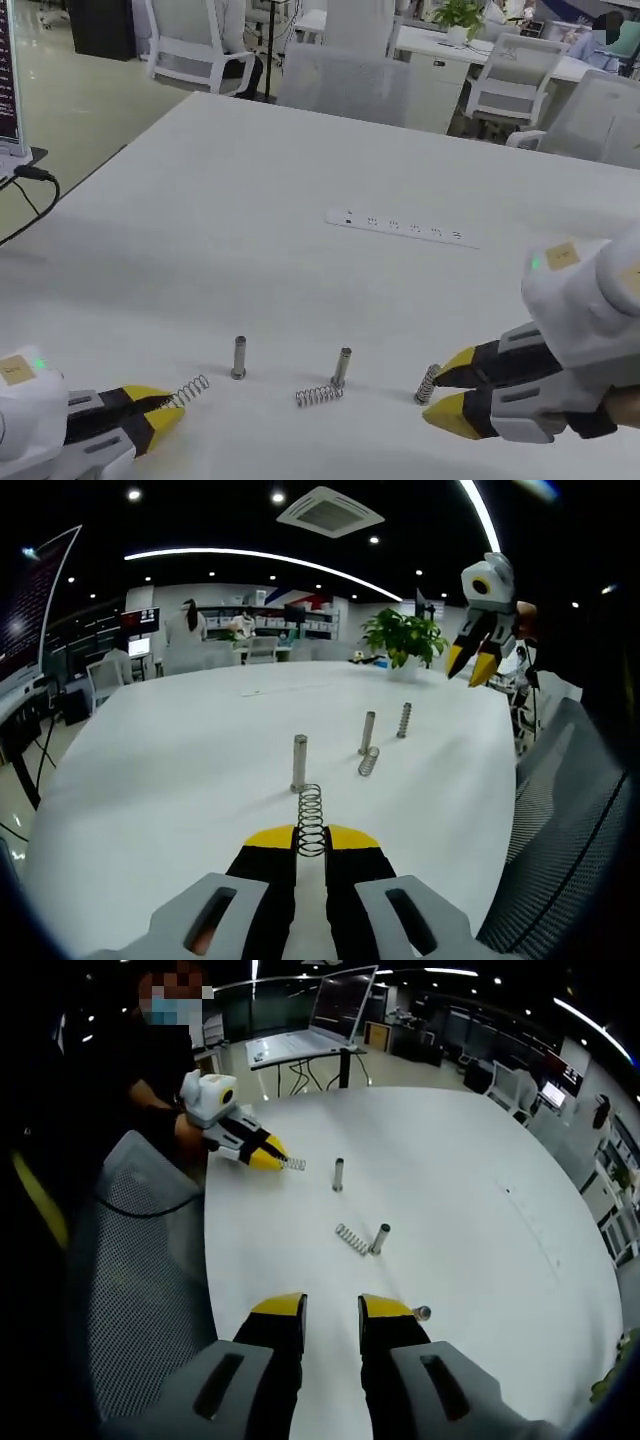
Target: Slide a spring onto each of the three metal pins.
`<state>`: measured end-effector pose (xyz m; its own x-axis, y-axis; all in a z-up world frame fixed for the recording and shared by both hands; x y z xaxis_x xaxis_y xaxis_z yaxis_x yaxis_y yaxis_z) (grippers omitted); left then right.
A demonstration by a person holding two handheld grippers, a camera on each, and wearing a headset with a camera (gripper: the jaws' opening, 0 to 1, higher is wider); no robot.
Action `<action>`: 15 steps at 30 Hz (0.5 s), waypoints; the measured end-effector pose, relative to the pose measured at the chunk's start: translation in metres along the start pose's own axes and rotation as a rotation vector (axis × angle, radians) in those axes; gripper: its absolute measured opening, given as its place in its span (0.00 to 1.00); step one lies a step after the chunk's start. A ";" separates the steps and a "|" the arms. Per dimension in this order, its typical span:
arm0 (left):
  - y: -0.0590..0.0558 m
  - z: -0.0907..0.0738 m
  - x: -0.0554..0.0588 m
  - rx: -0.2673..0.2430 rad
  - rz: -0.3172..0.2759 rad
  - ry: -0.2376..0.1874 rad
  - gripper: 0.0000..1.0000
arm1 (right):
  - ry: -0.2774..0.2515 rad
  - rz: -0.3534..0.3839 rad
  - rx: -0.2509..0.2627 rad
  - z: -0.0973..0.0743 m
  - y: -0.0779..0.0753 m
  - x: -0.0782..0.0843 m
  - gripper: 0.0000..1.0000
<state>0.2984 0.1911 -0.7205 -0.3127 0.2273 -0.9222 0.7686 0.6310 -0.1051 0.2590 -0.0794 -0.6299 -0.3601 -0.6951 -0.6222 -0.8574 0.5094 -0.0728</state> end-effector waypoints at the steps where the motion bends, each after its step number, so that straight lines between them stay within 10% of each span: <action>1: -0.004 -0.003 -0.004 0.014 0.008 -0.012 0.03 | -0.010 0.001 -0.008 -0.001 0.001 -0.002 0.18; 15: -0.050 -0.020 -0.049 0.169 0.093 -0.099 0.03 | -0.118 -0.003 -0.108 -0.004 0.018 -0.033 0.17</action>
<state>0.2638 0.1633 -0.6621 -0.1861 0.1999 -0.9620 0.8771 0.4750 -0.0710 0.2541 -0.0494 -0.6077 -0.3175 -0.6285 -0.7101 -0.8953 0.4455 0.0060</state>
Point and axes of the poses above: the centre of the closed fingertips' face, and the gripper's own axes: z roughly forward along the fingers, y roughly to its left, x roughly out of its underside, the point moved 6 cm from there along -z, roughly backward along the fingers, and after that the axes turned 4 degrees about -z, right-handed, at the moved point
